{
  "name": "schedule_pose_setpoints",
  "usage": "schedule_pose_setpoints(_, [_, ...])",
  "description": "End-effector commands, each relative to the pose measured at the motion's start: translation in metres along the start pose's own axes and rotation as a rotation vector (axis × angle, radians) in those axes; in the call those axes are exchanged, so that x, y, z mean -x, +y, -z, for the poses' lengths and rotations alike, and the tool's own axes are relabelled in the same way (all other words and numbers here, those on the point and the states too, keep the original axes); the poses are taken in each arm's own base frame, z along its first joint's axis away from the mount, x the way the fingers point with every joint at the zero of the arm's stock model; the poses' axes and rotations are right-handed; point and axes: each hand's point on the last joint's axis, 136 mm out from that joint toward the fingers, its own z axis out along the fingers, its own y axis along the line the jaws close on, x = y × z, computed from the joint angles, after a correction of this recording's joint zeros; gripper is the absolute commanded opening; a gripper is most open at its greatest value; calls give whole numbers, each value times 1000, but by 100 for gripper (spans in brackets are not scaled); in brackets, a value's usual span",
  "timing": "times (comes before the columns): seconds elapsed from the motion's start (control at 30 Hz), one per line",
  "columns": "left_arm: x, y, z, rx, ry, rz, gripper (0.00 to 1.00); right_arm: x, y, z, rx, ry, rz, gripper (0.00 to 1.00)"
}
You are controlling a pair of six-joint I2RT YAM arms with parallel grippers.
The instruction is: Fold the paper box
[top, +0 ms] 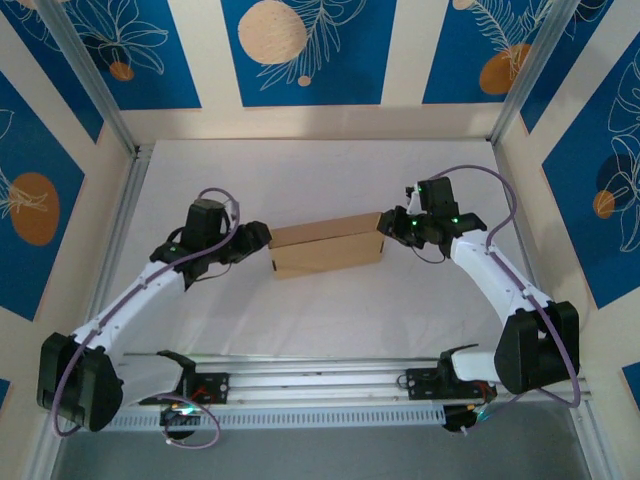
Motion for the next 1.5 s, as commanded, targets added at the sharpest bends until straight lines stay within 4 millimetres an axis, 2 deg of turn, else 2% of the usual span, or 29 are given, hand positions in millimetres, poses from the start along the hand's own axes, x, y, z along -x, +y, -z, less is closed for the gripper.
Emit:
schedule_pose_setpoints(0.0, [-1,-13,-10,-118,18,35,54,-28,-24,-12,-102,114,-49,30])
schedule_pose_setpoints(0.13, [-3,-19,-19,-192,35,55,51,-28,-23,-12,-97,118,-52,30])
schedule_pose_setpoints(0.27, [-11,-7,-27,-158,63,66,45,-29,-21,-12,-91,123,-59,30])
schedule_pose_setpoints(0.47, [-33,43,-36,66,146,27,33,-38,-18,-18,-108,183,-31,30])
schedule_pose_setpoints(0.53, [-35,57,-36,144,172,-4,30,-36,-13,-14,-115,185,-6,33])
schedule_pose_setpoints(0.57, [-36,60,-35,165,174,-19,30,-33,-9,-10,-110,175,3,35])
schedule_pose_setpoints(0.63, [-34,65,-32,196,164,-44,30,-25,1,-2,-83,146,35,48])
schedule_pose_setpoints(0.77, [-29,65,-31,212,155,-69,30,-17,21,8,-5,130,80,64])
schedule_pose_setpoints(1.03, [-24,57,-32,198,149,-67,30,-35,38,-17,14,257,158,82])
schedule_pose_setpoints(1.17, [-23,54,-35,200,154,-76,30,-36,38,-24,-4,268,170,78])
schedule_pose_setpoints(1.4, [-23,57,-38,225,160,-97,29,-53,9,-40,-161,335,187,65])
schedule_pose_setpoints(1.47, [-20,55,-37,228,157,-99,29,-52,10,-40,-146,330,174,63])
